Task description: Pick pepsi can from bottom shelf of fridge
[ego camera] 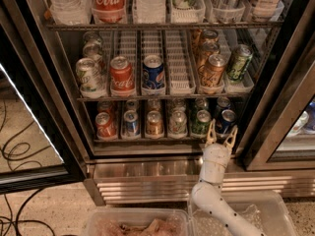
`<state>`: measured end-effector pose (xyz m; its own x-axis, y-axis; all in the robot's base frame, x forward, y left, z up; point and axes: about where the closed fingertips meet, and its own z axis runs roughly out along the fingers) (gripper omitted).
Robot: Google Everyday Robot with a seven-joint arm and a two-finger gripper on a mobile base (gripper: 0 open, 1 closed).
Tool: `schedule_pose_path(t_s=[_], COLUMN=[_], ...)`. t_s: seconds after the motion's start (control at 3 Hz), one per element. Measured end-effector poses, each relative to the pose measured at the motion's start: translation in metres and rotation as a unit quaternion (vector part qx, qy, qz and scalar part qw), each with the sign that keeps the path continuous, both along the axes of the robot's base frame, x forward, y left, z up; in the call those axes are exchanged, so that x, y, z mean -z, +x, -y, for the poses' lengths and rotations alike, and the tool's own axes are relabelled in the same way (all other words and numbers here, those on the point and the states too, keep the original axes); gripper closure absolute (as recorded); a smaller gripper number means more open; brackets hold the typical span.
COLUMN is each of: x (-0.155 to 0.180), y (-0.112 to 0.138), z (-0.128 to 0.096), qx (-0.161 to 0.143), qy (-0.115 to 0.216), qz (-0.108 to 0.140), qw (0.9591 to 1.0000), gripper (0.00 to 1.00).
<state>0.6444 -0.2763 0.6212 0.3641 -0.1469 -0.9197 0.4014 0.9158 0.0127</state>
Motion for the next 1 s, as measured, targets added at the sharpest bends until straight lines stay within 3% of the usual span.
schedule_pose_path(t_s=[0.33,1.0], x=[0.0,0.0096], y=[-0.0001,-0.0003], z=[0.0005,-0.0002], qx=[0.001,-0.002], qy=[0.001,-0.032], qz=[0.0,-0.01], qw=[1.0,0.9994], gripper=[0.39,0.39])
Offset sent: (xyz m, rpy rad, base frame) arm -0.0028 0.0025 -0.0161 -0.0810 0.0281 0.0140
